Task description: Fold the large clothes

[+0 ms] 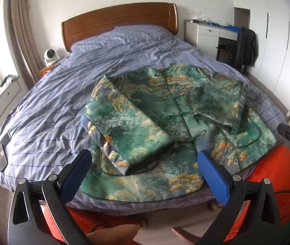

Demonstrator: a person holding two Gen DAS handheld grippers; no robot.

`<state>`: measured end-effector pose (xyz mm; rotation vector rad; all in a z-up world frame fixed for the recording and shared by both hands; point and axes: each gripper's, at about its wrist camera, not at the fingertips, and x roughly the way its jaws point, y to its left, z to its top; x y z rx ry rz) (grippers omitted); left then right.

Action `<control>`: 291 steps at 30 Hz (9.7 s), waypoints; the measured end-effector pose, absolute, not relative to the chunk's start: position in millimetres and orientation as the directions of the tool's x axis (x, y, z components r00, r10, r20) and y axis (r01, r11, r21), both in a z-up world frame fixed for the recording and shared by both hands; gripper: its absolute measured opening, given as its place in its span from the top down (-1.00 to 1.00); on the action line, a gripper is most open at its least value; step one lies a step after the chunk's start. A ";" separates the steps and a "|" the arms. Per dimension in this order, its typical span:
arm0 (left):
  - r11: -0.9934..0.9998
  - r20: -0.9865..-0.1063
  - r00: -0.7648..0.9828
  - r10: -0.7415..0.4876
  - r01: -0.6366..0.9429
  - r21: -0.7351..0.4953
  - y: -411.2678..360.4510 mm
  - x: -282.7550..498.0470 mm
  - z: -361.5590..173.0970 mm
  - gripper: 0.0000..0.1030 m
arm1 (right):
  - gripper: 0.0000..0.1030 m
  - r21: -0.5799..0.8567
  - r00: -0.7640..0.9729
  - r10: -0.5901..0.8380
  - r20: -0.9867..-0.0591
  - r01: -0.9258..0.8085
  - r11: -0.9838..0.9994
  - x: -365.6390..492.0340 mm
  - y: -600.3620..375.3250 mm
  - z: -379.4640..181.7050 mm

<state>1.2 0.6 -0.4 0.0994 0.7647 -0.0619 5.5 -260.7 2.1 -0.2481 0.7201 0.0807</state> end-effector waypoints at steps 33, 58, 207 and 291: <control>0.995 -0.726 0.686 -0.043 0.097 0.033 9.8 8.8 -6.5 -0.99 | -0.99 -0.186 0.756 0.009 -0.655 -0.173 0.967 8.2 -256.3 6.5; 0.994 -0.724 0.688 -0.033 0.101 0.051 8.2 6.2 -6.9 -0.99 | -0.99 -0.186 0.754 0.007 -0.656 -0.171 0.968 8.1 -255.2 3.2; 0.999 -0.762 0.648 -0.002 0.031 0.024 26.2 8.5 -25.6 -0.99 | -0.99 -0.221 0.586 0.123 -0.801 -0.481 0.848 111.4 -257.3 -78.2; 0.931 -0.673 0.713 0.196 -0.352 -0.101 305.8 57.0 -30.9 0.69 | -0.05 0.137 0.713 0.163 -0.682 -0.094 0.986 106.6 -344.0 -43.4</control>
